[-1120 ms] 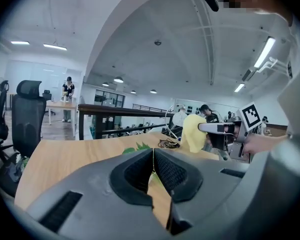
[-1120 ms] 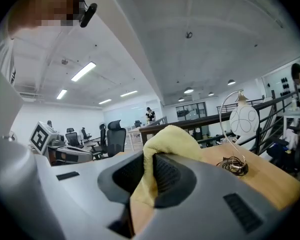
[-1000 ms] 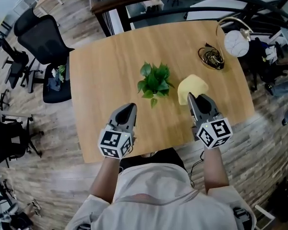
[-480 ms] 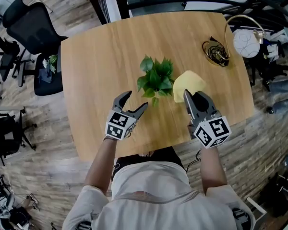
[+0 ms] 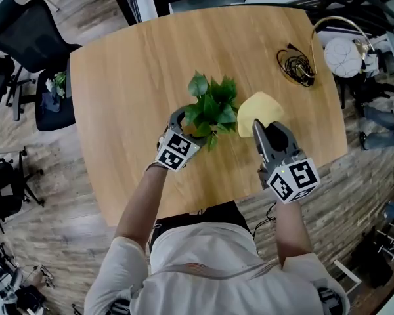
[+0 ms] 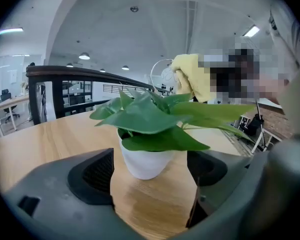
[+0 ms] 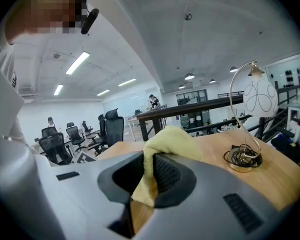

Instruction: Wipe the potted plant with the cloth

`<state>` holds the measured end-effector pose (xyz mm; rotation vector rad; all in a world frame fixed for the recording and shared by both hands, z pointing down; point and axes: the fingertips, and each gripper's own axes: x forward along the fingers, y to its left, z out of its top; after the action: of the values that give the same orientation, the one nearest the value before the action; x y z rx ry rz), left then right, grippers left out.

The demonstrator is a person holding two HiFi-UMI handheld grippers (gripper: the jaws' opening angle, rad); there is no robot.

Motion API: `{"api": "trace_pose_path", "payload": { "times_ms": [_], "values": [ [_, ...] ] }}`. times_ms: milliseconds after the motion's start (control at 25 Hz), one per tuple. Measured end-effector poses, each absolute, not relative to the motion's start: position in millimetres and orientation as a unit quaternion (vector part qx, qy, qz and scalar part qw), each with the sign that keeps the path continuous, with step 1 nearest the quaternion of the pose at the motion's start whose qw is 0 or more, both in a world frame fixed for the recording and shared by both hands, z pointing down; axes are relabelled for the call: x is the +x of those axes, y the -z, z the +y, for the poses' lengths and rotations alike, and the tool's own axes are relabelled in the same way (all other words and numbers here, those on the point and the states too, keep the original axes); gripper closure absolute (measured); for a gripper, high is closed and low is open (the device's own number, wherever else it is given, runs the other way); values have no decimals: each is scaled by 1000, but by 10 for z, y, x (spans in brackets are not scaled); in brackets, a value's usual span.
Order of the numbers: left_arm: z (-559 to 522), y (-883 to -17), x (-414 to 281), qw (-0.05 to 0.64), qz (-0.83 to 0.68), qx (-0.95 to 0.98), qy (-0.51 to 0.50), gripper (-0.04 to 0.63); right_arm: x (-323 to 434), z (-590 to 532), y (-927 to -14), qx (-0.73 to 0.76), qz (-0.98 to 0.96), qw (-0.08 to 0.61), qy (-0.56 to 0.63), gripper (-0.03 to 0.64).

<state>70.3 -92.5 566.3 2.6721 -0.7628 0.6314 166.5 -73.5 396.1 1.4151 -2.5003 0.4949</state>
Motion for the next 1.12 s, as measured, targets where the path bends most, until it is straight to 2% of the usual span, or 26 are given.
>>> {"api": "trace_pose_path", "payload": {
  "times_ms": [880, 1120],
  "values": [
    [-1205, -5772, 957, 106, -264, 934, -215, 166, 1640, -871, -4042, 475, -853, 120, -179, 520],
    [-1201, -5779, 951, 110, -265, 934, -213, 167, 1238, -1048, -3607, 396, -896, 87, -178, 520]
  ]
}}
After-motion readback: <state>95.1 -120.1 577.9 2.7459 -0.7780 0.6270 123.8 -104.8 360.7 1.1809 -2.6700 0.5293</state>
